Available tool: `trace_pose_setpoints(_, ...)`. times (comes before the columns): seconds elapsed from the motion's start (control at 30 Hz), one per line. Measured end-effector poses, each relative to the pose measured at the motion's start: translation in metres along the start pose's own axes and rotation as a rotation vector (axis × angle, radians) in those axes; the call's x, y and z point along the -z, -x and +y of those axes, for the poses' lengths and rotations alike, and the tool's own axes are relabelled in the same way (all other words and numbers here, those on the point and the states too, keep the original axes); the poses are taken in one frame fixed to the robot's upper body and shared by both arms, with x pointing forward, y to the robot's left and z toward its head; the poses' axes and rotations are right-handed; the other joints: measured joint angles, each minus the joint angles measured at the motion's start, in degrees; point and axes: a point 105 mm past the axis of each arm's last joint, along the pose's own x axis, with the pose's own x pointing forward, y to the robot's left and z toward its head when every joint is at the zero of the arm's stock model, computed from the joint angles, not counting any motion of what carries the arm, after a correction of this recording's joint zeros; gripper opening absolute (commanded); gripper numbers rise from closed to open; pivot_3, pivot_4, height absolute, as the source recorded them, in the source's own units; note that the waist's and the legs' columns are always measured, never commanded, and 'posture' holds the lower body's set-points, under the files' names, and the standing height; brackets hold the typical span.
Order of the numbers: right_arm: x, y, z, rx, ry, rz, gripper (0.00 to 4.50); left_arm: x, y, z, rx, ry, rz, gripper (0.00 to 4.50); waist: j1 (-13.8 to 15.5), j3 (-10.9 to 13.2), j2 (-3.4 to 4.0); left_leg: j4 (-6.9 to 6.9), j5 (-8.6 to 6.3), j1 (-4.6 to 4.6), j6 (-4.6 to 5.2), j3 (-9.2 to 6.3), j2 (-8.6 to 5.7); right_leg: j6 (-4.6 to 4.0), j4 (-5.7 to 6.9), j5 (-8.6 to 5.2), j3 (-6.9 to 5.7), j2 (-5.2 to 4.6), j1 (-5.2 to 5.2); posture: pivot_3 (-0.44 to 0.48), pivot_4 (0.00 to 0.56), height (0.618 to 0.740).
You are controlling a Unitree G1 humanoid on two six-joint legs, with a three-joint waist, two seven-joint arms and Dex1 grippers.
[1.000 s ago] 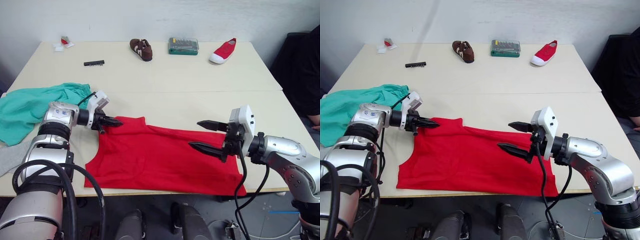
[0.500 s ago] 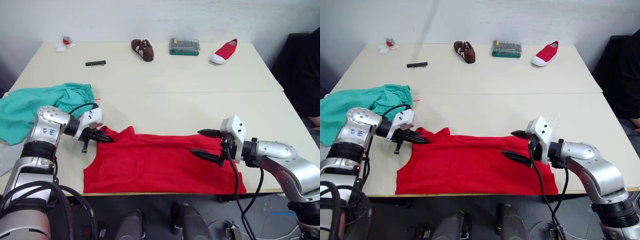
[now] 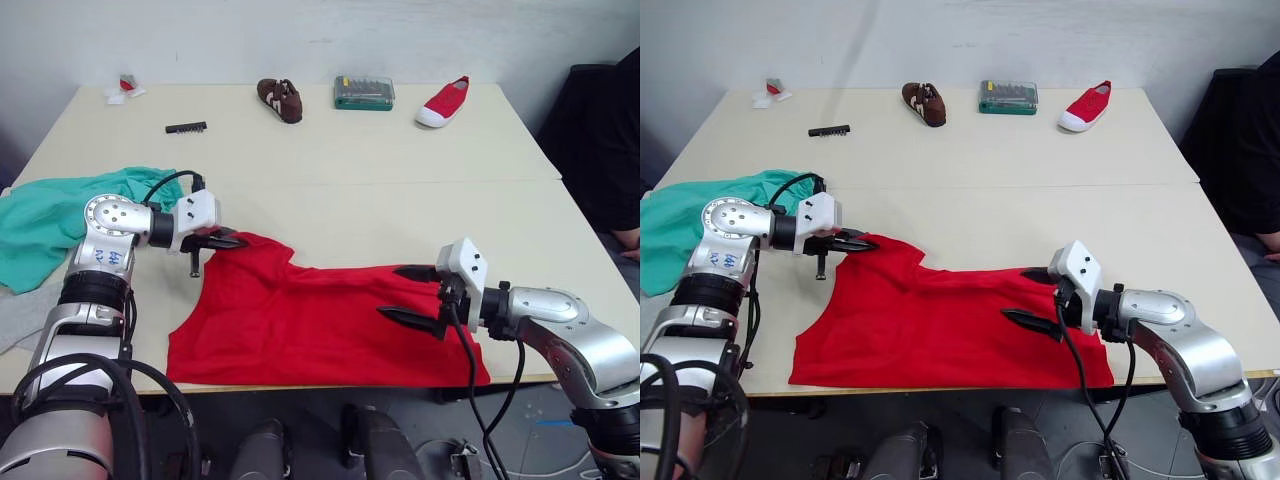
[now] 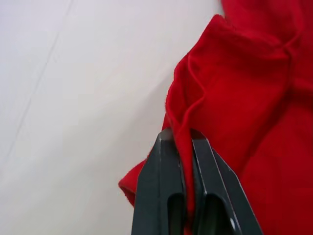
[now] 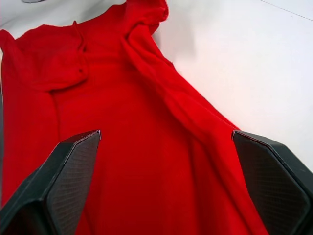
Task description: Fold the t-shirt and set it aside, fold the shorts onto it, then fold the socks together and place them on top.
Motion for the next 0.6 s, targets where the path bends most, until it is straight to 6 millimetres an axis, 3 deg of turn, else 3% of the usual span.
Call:
trace_pose_setpoints(0.1, -0.001, 0.000, -0.001, 0.005, 0.014, -0.002, 4.39, 0.011, 0.005, 0.002, -0.026, 0.130, 0.005, 0.03, 0.09, 0.00, -0.01, 0.01, 0.00, -0.01, 0.01, -0.01, 0.00, 0.00, 0.00, 0.00, -0.17, 0.01, 0.00, 0.000, 0.150, 0.740)
trace_pose_setpoints(0.23, -0.003, -0.001, 0.000, -0.002, 0.019, -0.012, 4.39, 0.009, 0.010, 0.009, -0.054, 0.243, -0.026, 1.00, 0.14, 0.01, -0.01, 0.02, 0.01, -0.01, 0.01, -0.01, -0.02, 0.02, 0.00, 0.01, -0.34, -0.01, 0.00, 0.000, 0.150, 0.740)
trace_pose_setpoints(0.43, -0.009, -0.003, 0.000, -0.018, 0.034, -0.026, 4.39, 0.004, 0.012, 0.007, -0.003, 0.355, -0.078, 2.90, 0.13, 0.01, -0.01, 0.02, 0.01, -0.03, 0.01, -0.03, -0.01, 0.02, -0.01, 0.01, -0.36, -0.01, 0.00, 0.000, 0.150, 0.740)
trace_pose_setpoints(0.6, -0.009, -0.003, 0.000, -0.019, 0.034, -0.026, 4.39, -0.005, 0.013, 0.010, -0.001, 0.377, -0.106, 2.90, 0.07, 0.00, -0.01, 0.02, 0.01, -0.01, 0.01, -0.02, -0.01, 0.02, 0.01, 0.01, -0.32, -0.02, 0.00, 0.000, 0.150, 0.740)
